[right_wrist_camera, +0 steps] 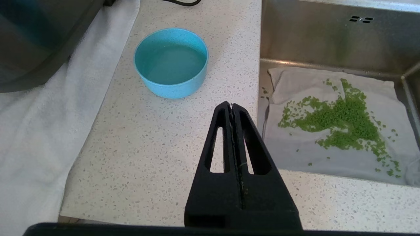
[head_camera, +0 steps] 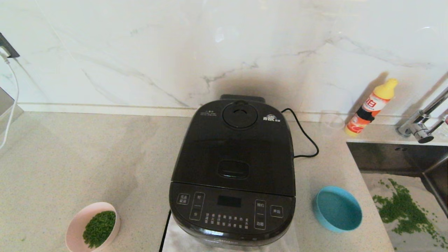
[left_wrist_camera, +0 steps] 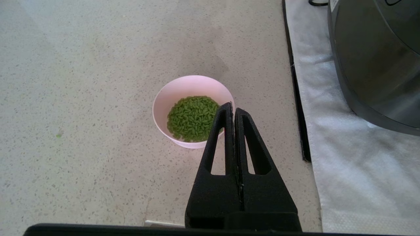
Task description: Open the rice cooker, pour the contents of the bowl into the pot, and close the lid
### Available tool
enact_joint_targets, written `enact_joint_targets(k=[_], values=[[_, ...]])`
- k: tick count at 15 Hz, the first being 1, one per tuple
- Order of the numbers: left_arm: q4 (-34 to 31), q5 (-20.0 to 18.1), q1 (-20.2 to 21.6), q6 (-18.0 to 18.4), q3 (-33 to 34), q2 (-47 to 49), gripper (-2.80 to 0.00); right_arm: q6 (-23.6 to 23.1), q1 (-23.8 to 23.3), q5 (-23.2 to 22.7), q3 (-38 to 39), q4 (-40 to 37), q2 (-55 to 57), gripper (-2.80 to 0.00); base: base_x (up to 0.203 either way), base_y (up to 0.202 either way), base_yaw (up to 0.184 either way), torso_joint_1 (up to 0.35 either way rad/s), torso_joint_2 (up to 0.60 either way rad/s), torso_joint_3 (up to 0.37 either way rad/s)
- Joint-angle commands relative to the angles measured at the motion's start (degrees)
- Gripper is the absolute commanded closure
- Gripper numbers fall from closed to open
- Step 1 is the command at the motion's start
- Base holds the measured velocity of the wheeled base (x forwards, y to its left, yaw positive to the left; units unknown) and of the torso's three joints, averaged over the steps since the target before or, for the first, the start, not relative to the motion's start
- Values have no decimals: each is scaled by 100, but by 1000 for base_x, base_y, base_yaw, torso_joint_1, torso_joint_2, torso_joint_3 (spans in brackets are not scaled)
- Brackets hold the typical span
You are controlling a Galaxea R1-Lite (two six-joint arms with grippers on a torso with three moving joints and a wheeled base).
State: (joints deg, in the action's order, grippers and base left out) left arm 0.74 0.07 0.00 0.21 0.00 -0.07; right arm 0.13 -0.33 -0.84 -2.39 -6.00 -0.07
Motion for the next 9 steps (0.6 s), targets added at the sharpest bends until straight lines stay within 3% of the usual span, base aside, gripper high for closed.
enact_joint_targets(k=[1,7,9], values=[[0,1,0,18,53,-8,0,4,-2,-4,2,2,16,0,0,0,0,0,0,0],[-5,-6,0,112,53,-1,0,13,-2,-4,2,2,16,0,0,0,0,0,0,0],[-59,-39,0,294,-56,0,0,4,-2,-4,2,2,16,0,0,0,0,0,0,0]])
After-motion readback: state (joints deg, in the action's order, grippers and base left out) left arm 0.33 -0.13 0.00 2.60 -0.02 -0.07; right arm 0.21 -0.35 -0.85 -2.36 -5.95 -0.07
